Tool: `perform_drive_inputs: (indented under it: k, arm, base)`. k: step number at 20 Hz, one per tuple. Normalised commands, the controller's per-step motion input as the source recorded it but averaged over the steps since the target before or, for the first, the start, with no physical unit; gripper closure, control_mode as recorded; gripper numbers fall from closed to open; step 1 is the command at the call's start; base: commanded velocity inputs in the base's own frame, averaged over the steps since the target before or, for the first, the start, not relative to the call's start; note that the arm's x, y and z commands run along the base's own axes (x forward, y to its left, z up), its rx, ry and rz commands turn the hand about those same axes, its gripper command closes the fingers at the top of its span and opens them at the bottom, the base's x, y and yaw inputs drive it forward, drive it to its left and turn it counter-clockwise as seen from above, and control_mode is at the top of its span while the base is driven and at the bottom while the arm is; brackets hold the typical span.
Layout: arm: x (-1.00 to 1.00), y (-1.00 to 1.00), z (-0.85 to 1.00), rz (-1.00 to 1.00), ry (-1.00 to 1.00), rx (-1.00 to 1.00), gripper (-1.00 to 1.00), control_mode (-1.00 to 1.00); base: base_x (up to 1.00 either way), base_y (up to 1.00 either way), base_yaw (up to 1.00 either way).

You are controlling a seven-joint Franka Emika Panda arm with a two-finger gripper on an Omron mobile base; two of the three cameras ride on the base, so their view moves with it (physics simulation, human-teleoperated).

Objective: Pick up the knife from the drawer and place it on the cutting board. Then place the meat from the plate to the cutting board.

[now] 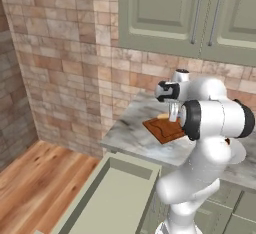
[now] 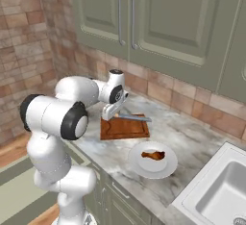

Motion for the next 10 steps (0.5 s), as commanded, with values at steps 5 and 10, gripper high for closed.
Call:
perform_drive_inputs:
  k: [5, 10]
  arm:
    - [0.79, 0.00, -0.41, 0.23, 0.01, 0.00, 1.00, -1.00]
    - [0.48, 0.00, -0.31, 0.14, 0.00, 0.00, 1.00, -1.00]
  base:
    - [0.00, 0.00, 0.00]
    - [0.00, 0.00, 0.00]
